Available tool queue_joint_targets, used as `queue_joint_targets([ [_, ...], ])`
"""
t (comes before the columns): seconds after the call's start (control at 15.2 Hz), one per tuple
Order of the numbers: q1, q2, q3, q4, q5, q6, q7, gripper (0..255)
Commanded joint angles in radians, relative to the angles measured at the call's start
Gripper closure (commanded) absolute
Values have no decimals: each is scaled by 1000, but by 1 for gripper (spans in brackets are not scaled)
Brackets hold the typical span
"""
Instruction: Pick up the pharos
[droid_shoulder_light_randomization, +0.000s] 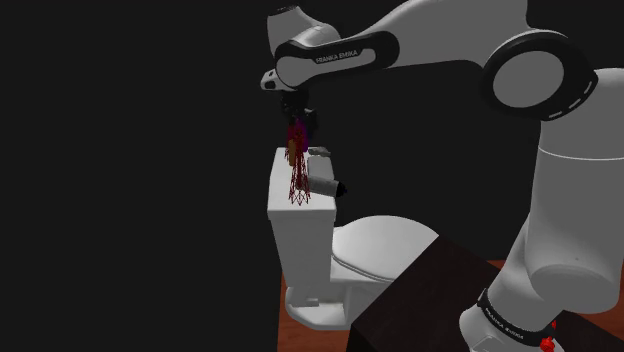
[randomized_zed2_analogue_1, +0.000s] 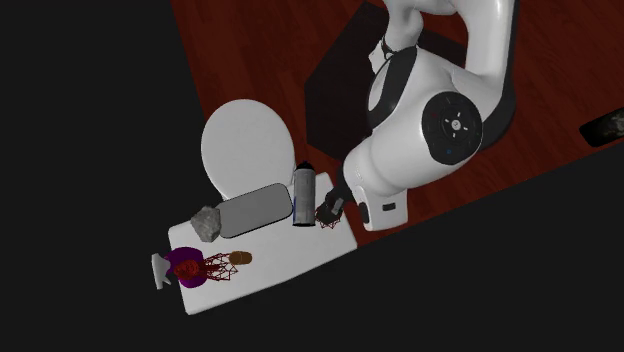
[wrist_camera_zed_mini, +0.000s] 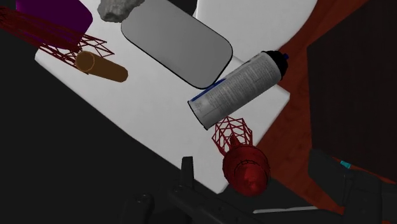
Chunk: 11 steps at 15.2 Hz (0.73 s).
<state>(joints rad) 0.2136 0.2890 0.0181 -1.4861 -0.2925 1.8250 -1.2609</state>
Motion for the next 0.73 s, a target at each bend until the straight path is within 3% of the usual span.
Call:
queue_joint_targets([
  [0.0, 0, 1, 0, -10, -1, 12, 3, 0],
  [0.07, 0, 6, 0, -2, -1, 8, 2, 255],
  [0.66, 0, 1, 0, -10, -1, 11, 3, 255],
])
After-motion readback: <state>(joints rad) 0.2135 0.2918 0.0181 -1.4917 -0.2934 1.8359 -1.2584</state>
